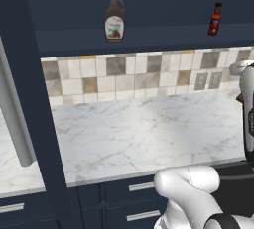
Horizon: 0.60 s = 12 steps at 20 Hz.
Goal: Move the syrup bottle and condiment bottle from the cabinet to the dining counter.
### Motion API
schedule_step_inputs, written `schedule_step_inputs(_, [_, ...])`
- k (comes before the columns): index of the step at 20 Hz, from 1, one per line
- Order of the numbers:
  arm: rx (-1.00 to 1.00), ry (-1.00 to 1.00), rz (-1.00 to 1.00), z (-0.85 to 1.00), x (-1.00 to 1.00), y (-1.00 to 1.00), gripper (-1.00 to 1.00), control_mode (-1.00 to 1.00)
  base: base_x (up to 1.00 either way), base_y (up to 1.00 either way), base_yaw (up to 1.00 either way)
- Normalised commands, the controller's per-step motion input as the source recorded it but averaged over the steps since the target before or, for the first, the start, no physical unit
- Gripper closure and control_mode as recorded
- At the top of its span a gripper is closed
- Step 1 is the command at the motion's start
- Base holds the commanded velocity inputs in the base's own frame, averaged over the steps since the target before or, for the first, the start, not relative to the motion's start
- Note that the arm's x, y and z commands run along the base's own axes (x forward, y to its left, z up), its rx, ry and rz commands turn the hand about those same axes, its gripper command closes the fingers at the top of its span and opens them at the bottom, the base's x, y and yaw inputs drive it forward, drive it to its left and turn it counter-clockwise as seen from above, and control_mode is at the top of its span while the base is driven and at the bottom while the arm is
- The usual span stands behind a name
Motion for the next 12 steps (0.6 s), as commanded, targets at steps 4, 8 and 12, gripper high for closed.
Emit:
schedule_step_inputs(4, [0.15,0.0,-0.15,0.15,0.43,0.12,-1.0,-1.0,0.0,0.0,0.0])
schedule_step_inputs(8, [0.0,0.0,-0.08,0.09,0.32,0.06,-1.0,-1.0,0.0,0.0,0.0])
schedule_step_inputs(12, [0.0,0.0,-0.05,0.1,0.32,0.0,-1.0,-1.0,0.0,0.0,0.0])
